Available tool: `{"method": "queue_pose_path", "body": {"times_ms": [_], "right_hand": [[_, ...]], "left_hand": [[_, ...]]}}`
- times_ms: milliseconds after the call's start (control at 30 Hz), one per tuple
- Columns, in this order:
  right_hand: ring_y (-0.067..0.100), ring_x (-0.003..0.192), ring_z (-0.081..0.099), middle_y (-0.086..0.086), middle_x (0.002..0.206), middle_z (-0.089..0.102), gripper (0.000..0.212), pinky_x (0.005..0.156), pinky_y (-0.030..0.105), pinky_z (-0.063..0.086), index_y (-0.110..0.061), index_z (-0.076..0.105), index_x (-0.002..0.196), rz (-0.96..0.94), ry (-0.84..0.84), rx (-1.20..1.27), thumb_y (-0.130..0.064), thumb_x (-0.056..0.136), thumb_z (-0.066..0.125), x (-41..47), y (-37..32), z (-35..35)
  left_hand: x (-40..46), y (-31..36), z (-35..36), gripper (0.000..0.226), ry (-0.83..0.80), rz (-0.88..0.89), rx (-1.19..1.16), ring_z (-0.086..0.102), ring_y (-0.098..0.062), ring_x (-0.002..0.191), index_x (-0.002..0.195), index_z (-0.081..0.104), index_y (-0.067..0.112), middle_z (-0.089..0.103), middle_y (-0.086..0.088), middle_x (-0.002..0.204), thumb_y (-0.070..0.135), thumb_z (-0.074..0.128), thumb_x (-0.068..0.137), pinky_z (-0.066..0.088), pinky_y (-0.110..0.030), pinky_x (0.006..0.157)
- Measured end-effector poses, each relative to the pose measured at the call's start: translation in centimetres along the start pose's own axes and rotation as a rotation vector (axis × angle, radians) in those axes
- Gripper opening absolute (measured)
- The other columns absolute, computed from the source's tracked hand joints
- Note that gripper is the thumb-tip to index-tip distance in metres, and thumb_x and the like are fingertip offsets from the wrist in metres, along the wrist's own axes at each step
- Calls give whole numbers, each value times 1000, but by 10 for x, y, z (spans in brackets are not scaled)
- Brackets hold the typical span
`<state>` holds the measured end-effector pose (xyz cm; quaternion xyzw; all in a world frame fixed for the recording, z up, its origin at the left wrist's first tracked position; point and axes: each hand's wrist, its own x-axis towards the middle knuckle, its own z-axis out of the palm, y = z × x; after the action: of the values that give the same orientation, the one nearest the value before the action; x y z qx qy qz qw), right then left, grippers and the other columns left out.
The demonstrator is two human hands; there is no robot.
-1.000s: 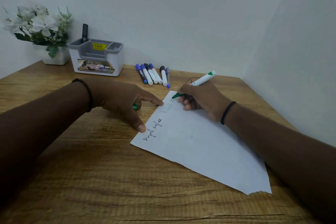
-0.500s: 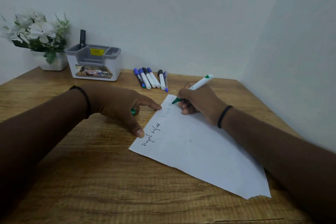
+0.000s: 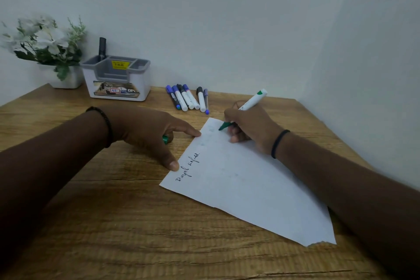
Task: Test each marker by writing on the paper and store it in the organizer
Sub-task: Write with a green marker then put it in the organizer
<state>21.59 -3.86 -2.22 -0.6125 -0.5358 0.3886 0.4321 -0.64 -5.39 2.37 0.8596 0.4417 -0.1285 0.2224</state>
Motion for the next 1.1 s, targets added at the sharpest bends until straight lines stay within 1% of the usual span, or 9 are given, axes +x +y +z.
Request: {"method": "queue_pose_path", "body": {"times_ms": [33, 100, 300, 433, 533, 700, 733, 833, 1100], "right_hand": [[18, 45, 54, 10, 60, 61, 9, 54, 31, 55, -7, 54, 78, -4, -11, -5, -9, 81, 62, -1, 0, 1], [18, 46, 54, 11, 64, 65, 7, 54, 30, 55, -6, 58, 83, -10, -39, -12, -11, 83, 63, -1, -1, 2], [19, 45, 55, 8, 60, 66, 8, 58, 33, 55, -6, 59, 77, -27, 5, -19, -11, 83, 62, 1, 2, 3], [17, 46, 56, 9, 62, 67, 12, 56, 31, 57, -8, 58, 73, -33, -1, 12, -10, 84, 63, -1, 1, 3], [16, 48, 57, 10, 64, 69, 17, 53, 29, 57, -10, 60, 68, -48, -12, -1, -9, 85, 64, -1, 0, 3], [15, 48, 58, 11, 66, 69, 17, 55, 30, 59, -9, 60, 69, -26, 7, 24, -8, 86, 64, -2, 1, 2], [15, 48, 58, 11, 67, 70, 17, 53, 29, 57, -9, 62, 70, -32, -5, 20, -9, 87, 64, -2, 0, 2], [14, 49, 58, 10, 68, 70, 14, 50, 26, 54, -9, 63, 74, -26, -22, 18, -11, 87, 66, -1, 0, 2], [18, 49, 55, 12, 69, 69, 13, 53, 30, 56, -8, 62, 72, 20, -13, -1, -11, 85, 65, -1, -1, -7]], "left_hand": [[0, -1, 0, 82, 4, 6, 4, 27, 4, 109, 143, 23, 46, 29, 14, 122, 41, 71, 77, 44, -29, 82], [0, 0, -1, 84, -6, 14, 7, 52, 2, 78, 145, 23, 46, 38, 21, 114, 42, 72, 77, 44, -21, 72], [1, -1, 0, 90, -19, -7, 24, 39, -8, 113, 144, 20, 49, 31, 8, 151, 52, 69, 69, 33, -24, 95], [3, -1, 0, 84, -23, 10, 25, 37, -1, 96, 145, 21, 46, 38, 11, 144, 45, 70, 77, 34, -20, 87], [2, -3, -1, 84, -15, 8, 29, 33, -10, 128, 146, 21, 45, 41, 5, 140, 43, 70, 78, 37, -26, 95], [6, -6, 1, 85, -14, 12, 20, 24, 2, 83, 145, 21, 47, 47, 15, 131, 47, 71, 76, 38, -25, 91], [6, -7, 0, 84, -11, 12, 18, 25, 1, 114, 145, 21, 46, 46, 20, 122, 45, 71, 77, 39, -24, 87], [8, -5, 0, 84, 0, 5, 13, 43, 7, 79, 145, 21, 46, 36, 35, 91, 45, 71, 77, 33, -10, 69], [1, 0, 0, 85, -27, 11, 12, 46, 3, 87, 145, 20, 47, 45, 22, 122, 45, 70, 78, 41, -25, 82]]}}
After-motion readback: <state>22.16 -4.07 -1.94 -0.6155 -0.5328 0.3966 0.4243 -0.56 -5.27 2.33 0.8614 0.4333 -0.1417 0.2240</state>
